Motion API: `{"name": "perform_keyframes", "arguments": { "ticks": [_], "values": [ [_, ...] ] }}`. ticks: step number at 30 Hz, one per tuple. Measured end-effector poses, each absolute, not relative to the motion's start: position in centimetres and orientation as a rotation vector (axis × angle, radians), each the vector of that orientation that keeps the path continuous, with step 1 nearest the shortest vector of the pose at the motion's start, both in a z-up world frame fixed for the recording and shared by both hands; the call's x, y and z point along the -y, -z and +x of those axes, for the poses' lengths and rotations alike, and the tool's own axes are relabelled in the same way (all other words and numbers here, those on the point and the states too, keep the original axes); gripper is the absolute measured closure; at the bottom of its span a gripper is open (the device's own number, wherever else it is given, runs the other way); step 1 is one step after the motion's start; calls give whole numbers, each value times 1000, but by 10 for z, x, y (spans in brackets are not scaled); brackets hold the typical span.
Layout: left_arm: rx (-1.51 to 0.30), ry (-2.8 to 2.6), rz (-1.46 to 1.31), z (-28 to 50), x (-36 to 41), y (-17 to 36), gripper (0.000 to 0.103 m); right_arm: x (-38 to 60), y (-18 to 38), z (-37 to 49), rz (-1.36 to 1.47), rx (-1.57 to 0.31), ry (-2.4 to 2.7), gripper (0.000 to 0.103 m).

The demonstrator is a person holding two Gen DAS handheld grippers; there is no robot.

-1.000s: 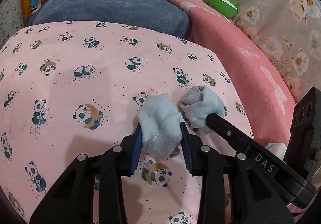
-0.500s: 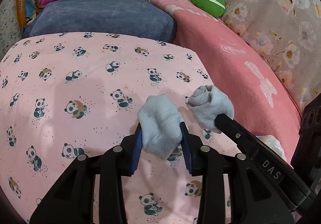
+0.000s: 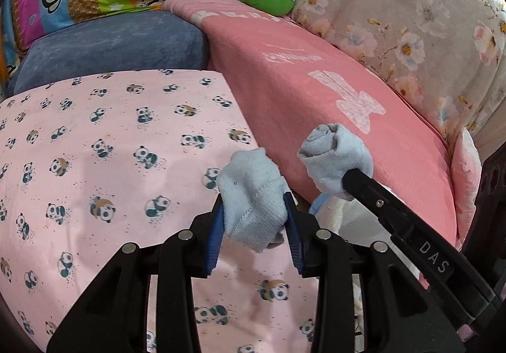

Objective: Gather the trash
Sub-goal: 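Carry both socks over the white bin and open both tools to drop them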

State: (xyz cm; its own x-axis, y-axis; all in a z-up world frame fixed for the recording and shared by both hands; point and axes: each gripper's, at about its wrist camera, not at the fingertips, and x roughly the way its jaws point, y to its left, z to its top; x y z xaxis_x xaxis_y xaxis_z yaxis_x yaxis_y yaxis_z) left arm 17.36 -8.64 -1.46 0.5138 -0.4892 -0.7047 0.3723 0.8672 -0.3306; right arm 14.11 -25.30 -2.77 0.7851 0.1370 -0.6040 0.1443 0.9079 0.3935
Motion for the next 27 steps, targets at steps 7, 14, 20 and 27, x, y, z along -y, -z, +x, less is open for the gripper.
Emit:
{"name": "perform_keyframes", "arguments": {
  "ticks": [7, 14, 20, 27],
  "values": [
    [-875, 610, -89, 135, 134, -2, 69, 302, 17, 89, 480, -631, 89, 89],
    [-874, 695, -48, 101, 176, -11, 69, 346, 18, 42, 533, -606, 171, 89],
    [-879, 739, -13, 83, 201, -12, 68, 373, 24, 11, 574, -596, 221, 88],
    [-896, 779, 21, 69, 227, -9, 66, 397, 35, -14, 620, -595, 259, 88]
  ]
}}
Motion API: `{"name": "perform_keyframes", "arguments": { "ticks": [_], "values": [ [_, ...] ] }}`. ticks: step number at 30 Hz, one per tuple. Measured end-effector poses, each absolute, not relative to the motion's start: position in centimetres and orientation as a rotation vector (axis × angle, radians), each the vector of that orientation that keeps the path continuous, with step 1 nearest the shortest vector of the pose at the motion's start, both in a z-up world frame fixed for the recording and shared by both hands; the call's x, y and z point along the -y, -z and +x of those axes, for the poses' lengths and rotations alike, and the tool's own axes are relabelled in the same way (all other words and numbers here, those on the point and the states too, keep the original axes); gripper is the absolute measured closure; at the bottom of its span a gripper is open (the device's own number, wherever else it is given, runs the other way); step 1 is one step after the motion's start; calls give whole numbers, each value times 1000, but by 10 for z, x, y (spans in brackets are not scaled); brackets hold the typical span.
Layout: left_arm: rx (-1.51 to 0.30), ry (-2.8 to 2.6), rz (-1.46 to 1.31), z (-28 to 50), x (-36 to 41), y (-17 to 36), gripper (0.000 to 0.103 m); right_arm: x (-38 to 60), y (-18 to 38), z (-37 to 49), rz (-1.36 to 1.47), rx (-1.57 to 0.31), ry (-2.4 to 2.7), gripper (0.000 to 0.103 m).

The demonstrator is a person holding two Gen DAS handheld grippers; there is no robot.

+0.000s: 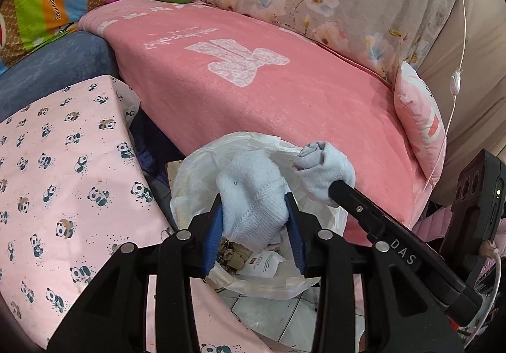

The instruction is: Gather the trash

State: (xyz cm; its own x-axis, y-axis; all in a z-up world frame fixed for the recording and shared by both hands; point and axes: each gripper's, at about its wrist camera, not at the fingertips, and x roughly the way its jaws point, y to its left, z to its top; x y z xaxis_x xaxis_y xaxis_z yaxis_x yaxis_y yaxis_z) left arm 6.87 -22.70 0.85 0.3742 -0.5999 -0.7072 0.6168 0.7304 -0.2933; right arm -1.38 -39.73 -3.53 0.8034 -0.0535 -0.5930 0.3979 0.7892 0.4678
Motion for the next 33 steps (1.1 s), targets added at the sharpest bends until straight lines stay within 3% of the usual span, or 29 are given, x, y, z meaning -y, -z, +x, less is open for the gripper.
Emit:
{"name": "perform_keyframes", "arguments": {
  "ticks": [4, 8, 12, 18, 31, 33],
  "values": [
    [-906, 792, 33, 65, 238, -6, 63, 405, 38, -22, 632, -592, 274, 88],
    [-895, 757, 33, 65, 241, -5, 47, 408, 39, -24, 638, -592, 271, 83],
    [-886, 716, 32, 68, 236, -6, 40, 405, 38, -21, 628, -589, 268, 77],
    [-865, 665, 43, 68, 226, -8, 38, 396, 32, -19, 586, -590, 257, 67],
    [-855, 595, 55, 54, 203, 0, 38, 377, 18, -34, 464, -635, 319, 60],
    [-856, 585, 59, 51, 199, 1, 38, 372, 16, -36, 436, -641, 331, 52]
  ]
}}
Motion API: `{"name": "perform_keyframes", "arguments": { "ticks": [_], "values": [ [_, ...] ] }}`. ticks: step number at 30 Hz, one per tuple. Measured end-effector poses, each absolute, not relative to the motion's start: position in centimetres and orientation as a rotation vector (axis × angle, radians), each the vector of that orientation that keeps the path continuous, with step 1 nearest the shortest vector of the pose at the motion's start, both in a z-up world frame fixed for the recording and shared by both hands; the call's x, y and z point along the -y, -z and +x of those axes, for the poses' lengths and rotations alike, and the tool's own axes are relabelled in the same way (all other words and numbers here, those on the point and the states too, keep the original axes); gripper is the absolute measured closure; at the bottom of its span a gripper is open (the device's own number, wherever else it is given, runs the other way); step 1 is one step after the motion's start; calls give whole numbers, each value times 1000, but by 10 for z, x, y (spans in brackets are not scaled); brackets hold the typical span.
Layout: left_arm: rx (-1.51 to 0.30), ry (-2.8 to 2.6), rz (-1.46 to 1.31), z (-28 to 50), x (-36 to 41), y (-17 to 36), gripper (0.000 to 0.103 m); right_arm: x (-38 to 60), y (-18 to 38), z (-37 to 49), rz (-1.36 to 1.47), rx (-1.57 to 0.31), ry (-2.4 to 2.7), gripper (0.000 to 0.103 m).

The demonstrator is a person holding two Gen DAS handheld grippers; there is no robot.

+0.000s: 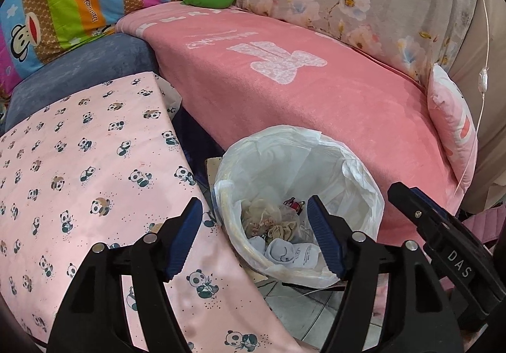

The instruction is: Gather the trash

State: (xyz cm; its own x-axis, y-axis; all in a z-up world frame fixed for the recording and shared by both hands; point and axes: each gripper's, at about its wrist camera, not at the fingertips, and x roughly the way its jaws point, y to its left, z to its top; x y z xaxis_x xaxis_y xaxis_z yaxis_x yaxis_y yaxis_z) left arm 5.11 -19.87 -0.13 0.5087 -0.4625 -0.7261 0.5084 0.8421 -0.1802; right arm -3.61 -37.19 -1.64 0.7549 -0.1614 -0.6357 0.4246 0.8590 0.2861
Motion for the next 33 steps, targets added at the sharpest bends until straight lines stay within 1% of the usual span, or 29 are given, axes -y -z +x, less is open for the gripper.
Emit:
{"name": "perform_keyframes", "arguments": {
  "ticks": [1, 5, 8, 14, 16, 26, 28, 30, 33],
  "values": [
    [-857, 580, 61, 50, 197, 2, 38, 370, 16, -38, 425, -640, 336, 50],
    [-856, 547, 83, 45, 189, 6, 37, 361, 15, -43, 386, -652, 349, 49],
    [-854, 532, 84, 41, 181, 8, 36, 354, 15, -46, 357, -661, 360, 44],
    [-846, 491, 119, 32, 169, 14, 35, 340, 15, -51, 307, -680, 384, 42],
    [-845, 482, 124, 30, 165, 16, 35, 336, 17, -53, 292, -687, 394, 39],
    [-869, 447, 138, 27, 146, 30, 34, 326, 31, -61, 262, -726, 428, 38],
    [-872, 439, 136, 26, 143, 33, 34, 325, 33, -62, 260, -733, 438, 36],
    [-867, 426, 141, 25, 141, 33, 27, 324, 35, -62, 262, -733, 442, 33],
    [-841, 403, 169, 21, 140, 33, 24, 321, 38, -62, 242, -741, 452, 31]
  ]
}}
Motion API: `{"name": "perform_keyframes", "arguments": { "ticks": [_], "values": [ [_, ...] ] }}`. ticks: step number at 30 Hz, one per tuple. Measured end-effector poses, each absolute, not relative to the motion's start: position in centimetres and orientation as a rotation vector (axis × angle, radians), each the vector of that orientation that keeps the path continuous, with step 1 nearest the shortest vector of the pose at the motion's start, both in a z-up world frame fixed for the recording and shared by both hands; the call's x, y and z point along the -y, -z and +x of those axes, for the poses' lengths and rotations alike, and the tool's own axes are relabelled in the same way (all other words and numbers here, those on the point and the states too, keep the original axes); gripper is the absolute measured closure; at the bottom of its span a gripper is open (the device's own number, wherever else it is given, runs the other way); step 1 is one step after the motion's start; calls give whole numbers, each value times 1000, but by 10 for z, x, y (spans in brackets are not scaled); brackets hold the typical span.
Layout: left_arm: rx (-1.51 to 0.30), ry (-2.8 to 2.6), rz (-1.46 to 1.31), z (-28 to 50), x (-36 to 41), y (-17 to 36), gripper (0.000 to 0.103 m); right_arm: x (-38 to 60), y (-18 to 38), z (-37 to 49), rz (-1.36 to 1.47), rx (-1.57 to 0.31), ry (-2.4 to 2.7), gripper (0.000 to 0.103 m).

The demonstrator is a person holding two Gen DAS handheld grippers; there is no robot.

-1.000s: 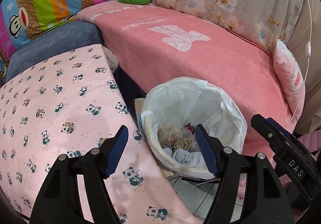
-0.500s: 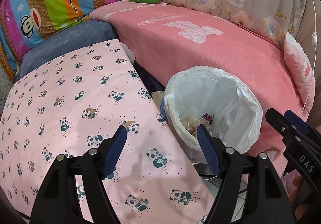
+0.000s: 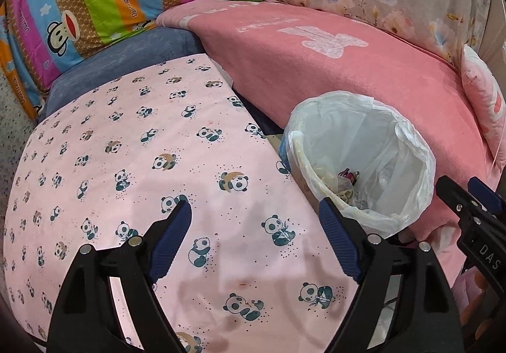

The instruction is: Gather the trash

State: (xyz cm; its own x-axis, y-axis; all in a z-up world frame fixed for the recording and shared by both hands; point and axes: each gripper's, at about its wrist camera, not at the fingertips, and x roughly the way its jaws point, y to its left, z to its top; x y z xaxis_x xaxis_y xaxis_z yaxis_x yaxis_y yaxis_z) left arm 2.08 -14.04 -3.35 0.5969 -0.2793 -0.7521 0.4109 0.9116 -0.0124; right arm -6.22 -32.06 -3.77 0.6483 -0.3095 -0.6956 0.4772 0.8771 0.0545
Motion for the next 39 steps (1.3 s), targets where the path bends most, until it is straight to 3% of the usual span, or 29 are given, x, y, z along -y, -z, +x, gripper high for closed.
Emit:
{"name": "perform_keyframes", "arguments": {
  "ticks": [13, 39],
  "values": [
    [-824, 376, 204, 15, 139, 37, 16, 308, 44, -61, 234, -774, 432, 13],
    [-853, 348, 206, 13, 134, 48, 11, 291, 60, -59, 145, -835, 454, 13]
  ]
}}
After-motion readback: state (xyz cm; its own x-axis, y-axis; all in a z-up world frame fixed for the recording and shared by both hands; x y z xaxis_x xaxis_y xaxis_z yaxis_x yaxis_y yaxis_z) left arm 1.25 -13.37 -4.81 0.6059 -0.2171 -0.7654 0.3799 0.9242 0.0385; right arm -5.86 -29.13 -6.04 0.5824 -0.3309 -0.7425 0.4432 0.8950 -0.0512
